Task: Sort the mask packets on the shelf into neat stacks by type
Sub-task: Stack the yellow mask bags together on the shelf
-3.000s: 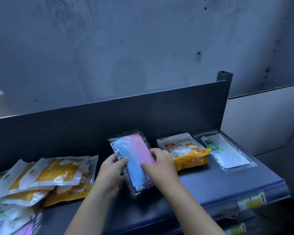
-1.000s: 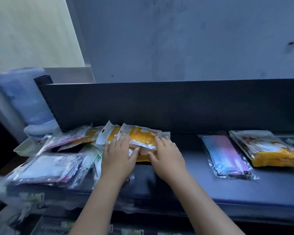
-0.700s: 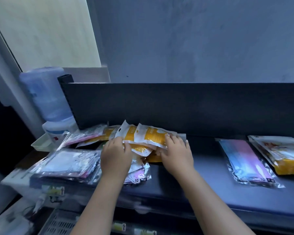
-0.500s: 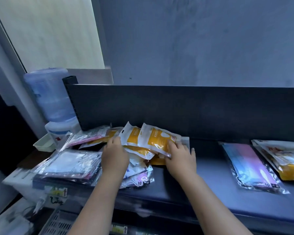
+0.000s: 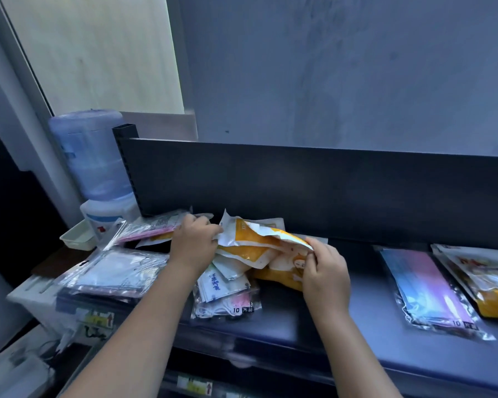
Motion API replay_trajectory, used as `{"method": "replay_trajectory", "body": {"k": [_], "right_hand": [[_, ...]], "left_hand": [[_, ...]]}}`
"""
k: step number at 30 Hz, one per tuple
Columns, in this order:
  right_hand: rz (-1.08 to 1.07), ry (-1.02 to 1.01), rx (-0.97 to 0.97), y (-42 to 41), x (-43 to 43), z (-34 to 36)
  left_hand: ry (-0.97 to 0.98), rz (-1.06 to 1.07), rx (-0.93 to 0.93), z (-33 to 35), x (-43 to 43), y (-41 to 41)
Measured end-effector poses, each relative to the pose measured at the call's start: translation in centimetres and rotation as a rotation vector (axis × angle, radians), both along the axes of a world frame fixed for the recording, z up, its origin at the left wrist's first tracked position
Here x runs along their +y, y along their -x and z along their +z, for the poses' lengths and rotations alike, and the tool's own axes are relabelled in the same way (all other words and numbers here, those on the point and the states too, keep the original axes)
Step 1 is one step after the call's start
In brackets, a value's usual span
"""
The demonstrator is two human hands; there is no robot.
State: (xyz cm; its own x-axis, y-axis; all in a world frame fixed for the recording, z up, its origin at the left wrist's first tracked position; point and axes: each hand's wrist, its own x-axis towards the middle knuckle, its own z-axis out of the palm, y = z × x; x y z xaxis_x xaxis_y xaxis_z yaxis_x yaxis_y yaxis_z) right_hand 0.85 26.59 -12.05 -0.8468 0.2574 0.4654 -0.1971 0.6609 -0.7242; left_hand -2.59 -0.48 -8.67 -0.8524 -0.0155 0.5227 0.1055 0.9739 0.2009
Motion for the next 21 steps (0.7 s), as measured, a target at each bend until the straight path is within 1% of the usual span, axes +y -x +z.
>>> {"method": "replay_trajectory", "body": {"k": [3, 6, 9, 11, 13, 15, 18, 21], "right_hand": [[-0.009, 0.107, 0.034, -0.3, 0.6, 0.1], [-0.047, 0.221, 0.051, -0.5, 1.4, 1.0], [-0.107, 0.345, 0.134, -0.9, 2.3, 2.1], [-0.107, 0.478, 0.161, -1.1, 3.1, 2.6], [-0.116, 0.562, 0.167, -1.2, 4.5, 2.8], [-0.128, 0.602, 0.164, -1.3, 6.1, 2.9], [-0.12, 0.653, 0.149, -1.8, 8.9, 3.2], [-0.129, 0.659, 0.123, -2.6, 12.2, 3.3]], "left_hand": [[-0.041, -0.171, 0.043, 1.8, 0.0, 0.2], [-0.186, -0.336, 0.11, 4.1, 0.9, 0.4], [-0.39, -0.361, 0.219, 6.0, 2.8, -0.1], [-0.484, -0.379, 0.288, 7.2, 4.2, -0.4], [-0.559, -0.416, 0.328, 8.4, 5.7, -0.5], [-0.628, -0.464, 0.326, 9.6, 7.3, -0.4], [-0.76, -0.534, 0.266, 10.9, 10.0, -0.3], [-0.866, -0.586, 0.194, 12.2, 13.2, 0.1]]}}
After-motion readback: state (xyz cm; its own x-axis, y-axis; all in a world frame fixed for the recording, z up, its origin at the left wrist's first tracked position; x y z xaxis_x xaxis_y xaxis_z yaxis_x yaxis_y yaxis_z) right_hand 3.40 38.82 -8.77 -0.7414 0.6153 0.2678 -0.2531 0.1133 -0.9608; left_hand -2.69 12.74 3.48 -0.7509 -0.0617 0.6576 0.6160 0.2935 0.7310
